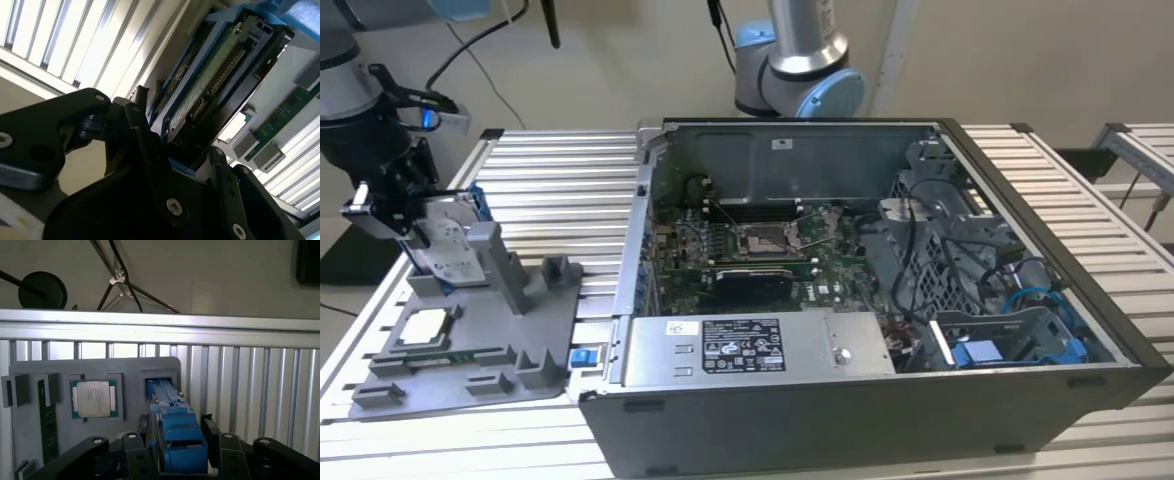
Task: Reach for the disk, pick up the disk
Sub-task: 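Pick up the disk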
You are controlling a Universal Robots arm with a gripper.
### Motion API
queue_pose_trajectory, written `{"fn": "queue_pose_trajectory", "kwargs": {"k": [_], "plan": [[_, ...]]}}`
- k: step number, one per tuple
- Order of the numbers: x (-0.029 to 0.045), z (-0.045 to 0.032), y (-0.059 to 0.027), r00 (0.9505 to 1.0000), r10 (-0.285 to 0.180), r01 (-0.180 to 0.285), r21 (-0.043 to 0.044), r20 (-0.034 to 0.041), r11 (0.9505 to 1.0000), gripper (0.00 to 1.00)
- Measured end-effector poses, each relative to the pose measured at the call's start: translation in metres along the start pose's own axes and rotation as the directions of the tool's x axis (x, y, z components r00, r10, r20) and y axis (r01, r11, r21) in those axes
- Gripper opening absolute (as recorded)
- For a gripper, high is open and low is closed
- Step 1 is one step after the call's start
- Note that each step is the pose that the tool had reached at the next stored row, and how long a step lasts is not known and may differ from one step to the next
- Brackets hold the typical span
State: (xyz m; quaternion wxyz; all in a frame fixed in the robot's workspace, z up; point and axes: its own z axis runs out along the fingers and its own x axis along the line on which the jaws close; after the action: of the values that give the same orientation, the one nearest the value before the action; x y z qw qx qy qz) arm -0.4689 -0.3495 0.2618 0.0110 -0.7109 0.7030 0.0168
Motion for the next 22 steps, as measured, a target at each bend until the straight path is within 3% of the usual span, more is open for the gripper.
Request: {"fn": "queue_pose_trajectory", "kwargs": {"k": [1, 18, 19, 21, 22], "plan": [[0.0, 0.0002, 0.0, 1.0, 0.0, 0.0, 0.0001, 0.0, 1.0, 0.0], [0.0, 0.0013, 0.0, 1.0, 0.0, 0.0, 0.0001, -0.0002, 1.0, 0.0], [-0.0001, 0.0014, 0.0, 1.0, 0.0, 0.0, 0.0, -0.0049, 1.0, 0.0], [0.0, 0.0015, -0.0001, 0.9994, 0.0, 0.0, -0.0002, -0.0344, 1.0, 0.0], [0.0001, 0.0015, -0.0001, 0.9992, 0.0, 0.0, -0.0004, -0.0389, 1.0, 0.0]]}}
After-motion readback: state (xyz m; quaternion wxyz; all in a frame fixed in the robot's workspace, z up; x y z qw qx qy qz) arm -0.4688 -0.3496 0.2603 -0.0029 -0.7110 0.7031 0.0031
